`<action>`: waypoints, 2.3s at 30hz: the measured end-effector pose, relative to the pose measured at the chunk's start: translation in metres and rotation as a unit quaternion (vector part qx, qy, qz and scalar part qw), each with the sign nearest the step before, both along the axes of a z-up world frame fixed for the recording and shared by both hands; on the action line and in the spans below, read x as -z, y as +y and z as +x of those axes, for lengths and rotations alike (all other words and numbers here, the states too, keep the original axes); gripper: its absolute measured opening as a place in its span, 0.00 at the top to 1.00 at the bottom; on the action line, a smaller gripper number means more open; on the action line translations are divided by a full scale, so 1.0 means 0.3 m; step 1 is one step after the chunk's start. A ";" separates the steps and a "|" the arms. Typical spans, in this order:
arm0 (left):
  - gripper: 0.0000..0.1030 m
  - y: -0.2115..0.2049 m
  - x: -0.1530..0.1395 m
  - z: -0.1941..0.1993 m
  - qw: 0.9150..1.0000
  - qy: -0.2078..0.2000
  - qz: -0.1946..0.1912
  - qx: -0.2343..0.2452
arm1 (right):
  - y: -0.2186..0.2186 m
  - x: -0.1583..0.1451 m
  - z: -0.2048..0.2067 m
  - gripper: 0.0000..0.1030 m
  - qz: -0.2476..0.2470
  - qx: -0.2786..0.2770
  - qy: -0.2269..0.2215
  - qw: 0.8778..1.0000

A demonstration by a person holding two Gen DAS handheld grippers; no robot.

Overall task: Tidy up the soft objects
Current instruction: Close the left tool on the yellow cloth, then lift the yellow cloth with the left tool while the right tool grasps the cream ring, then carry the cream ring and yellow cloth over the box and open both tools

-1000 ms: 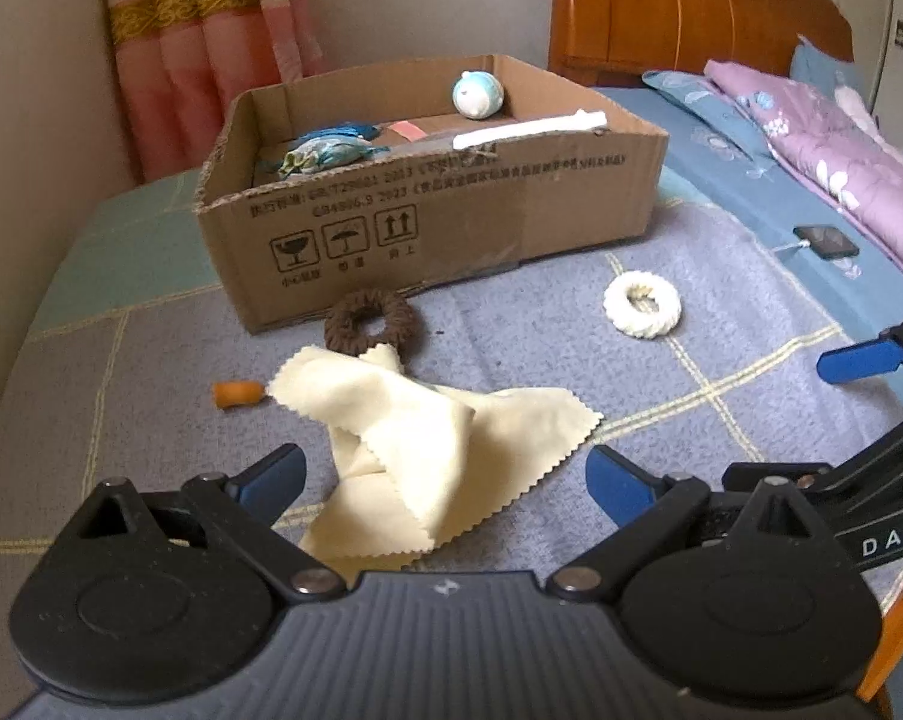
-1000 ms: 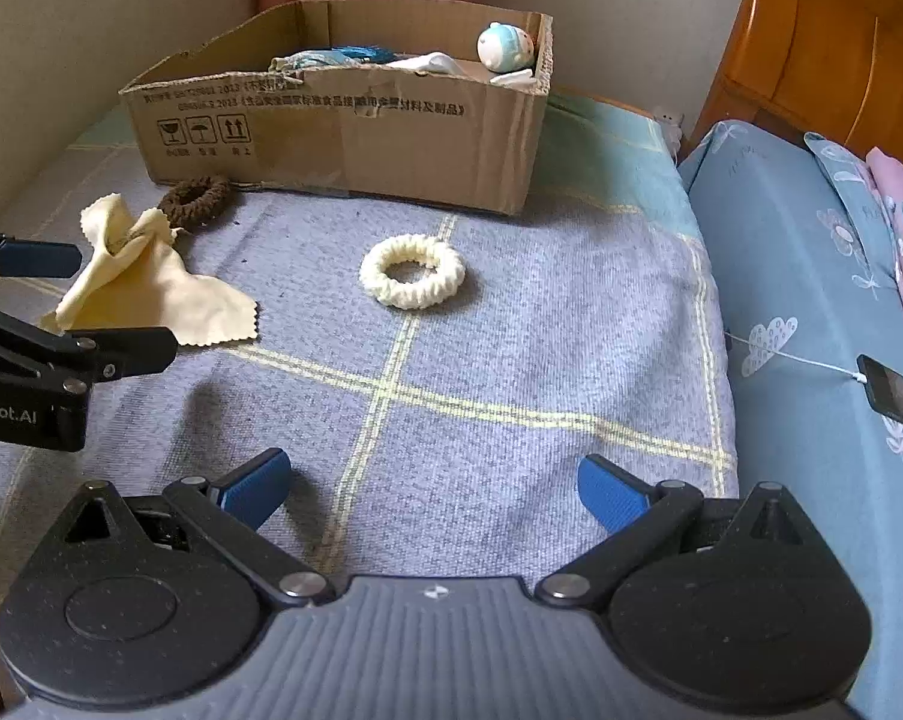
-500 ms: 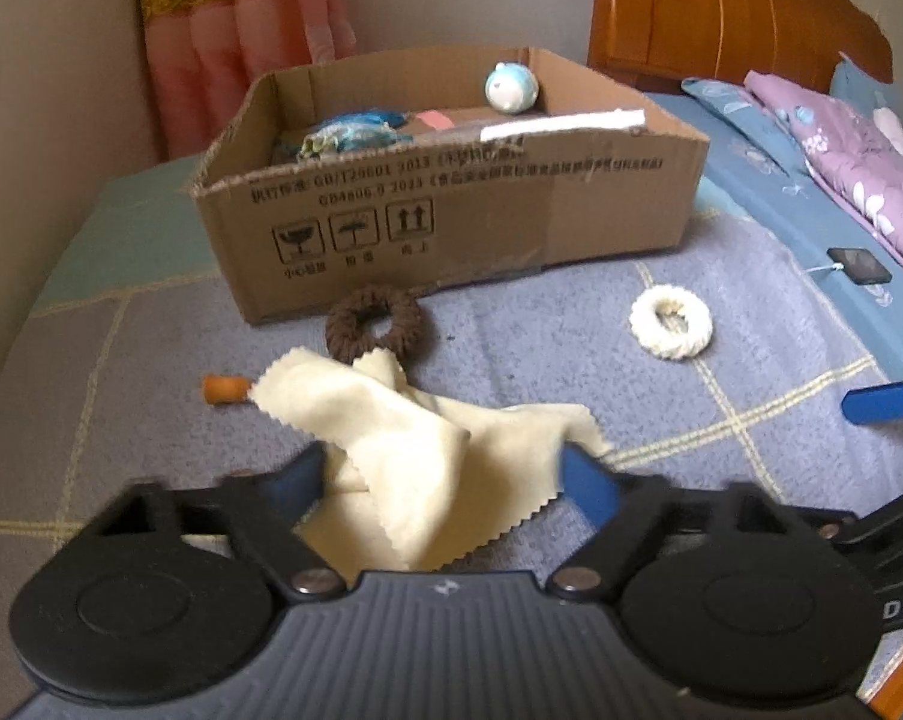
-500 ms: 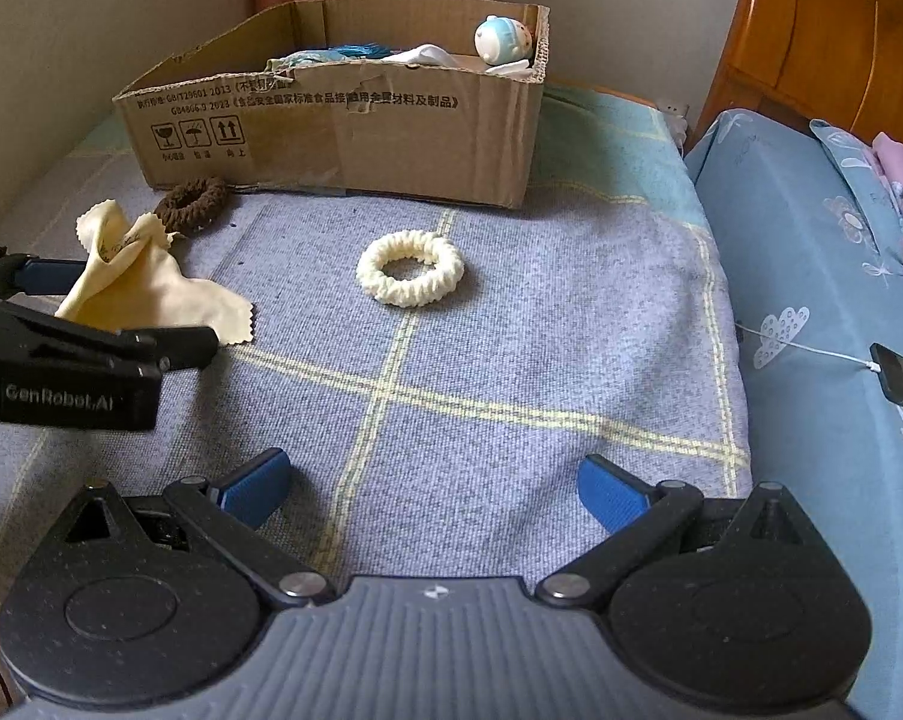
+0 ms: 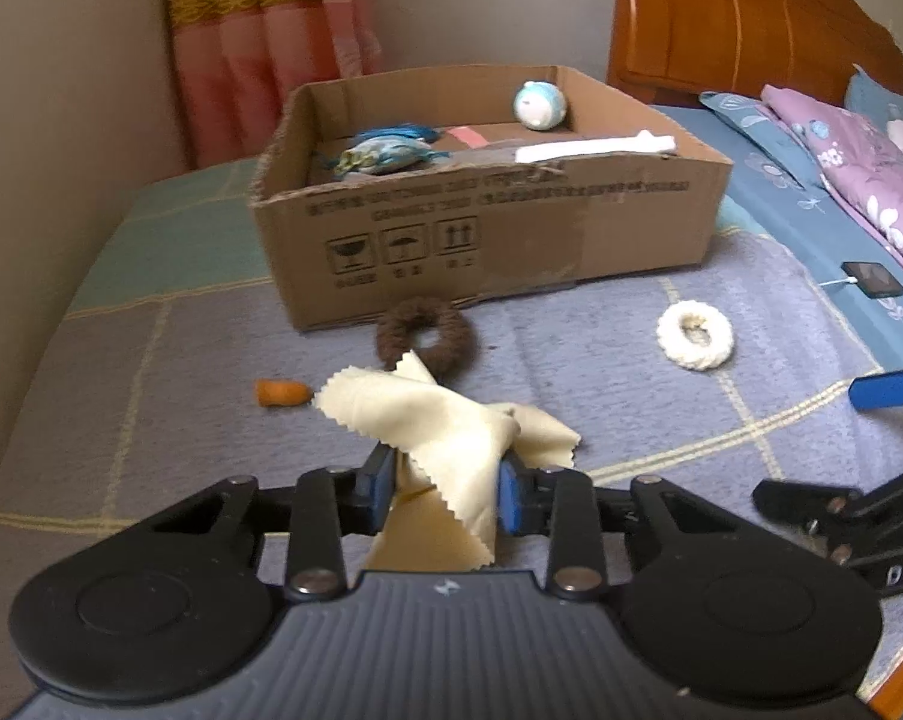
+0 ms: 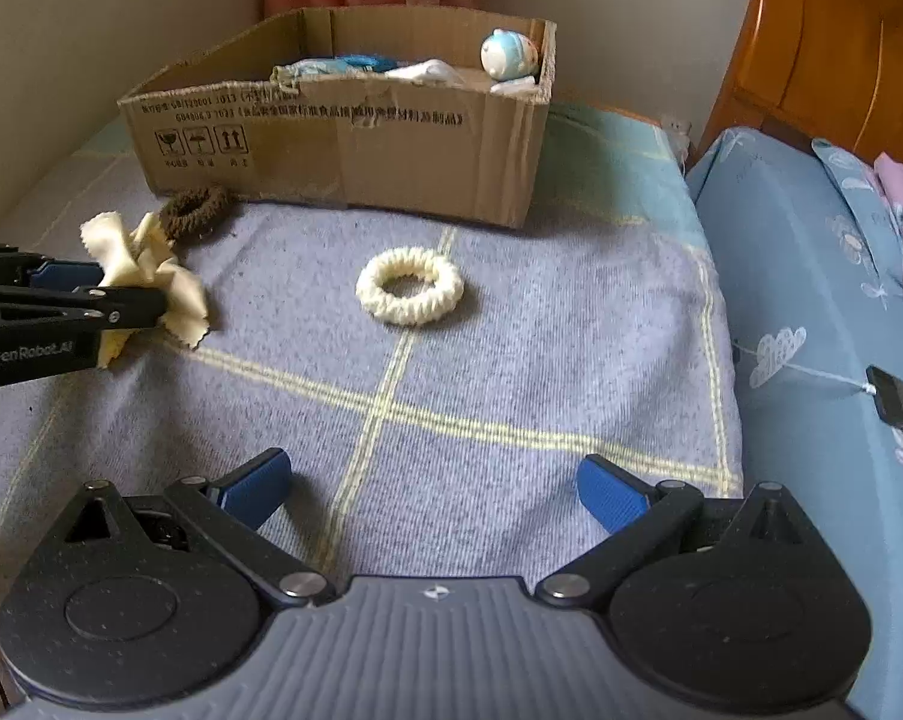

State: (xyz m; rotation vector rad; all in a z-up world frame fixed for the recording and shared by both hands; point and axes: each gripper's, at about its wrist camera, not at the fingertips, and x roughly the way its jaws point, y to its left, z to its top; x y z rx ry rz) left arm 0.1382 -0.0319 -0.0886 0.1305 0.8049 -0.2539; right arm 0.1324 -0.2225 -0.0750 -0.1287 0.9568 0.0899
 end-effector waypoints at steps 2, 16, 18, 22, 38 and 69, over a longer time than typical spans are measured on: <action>0.68 0.014 0.004 0.000 1.000 0.003 -0.002 -0.002 | 0.000 -0.001 0.005 0.03 -0.002 -0.007 -0.009 1.000; 0.66 0.029 0.009 0.004 1.000 0.007 -0.012 -0.004 | 0.040 0.010 0.128 0.33 -0.004 -0.057 -0.053 0.997; 0.66 0.030 0.010 0.003 1.000 0.006 -0.012 -0.002 | 0.043 0.013 0.149 0.33 -0.004 -0.059 -0.058 0.997; 0.51 0.032 0.015 0.007 1.000 0.001 -0.009 -0.008 | 0.036 0.016 0.187 0.35 0.004 -0.056 -0.060 0.997; 0.72 0.012 0.010 0.026 1.000 0.003 -0.021 -0.007 | 0.032 0.011 0.171 0.61 0.018 -0.061 -0.066 0.996; 0.79 0.067 -0.250 -0.079 0.996 -0.039 -0.016 0.073 | 0.027 -0.312 0.138 0.64 0.018 -0.116 -0.136 0.984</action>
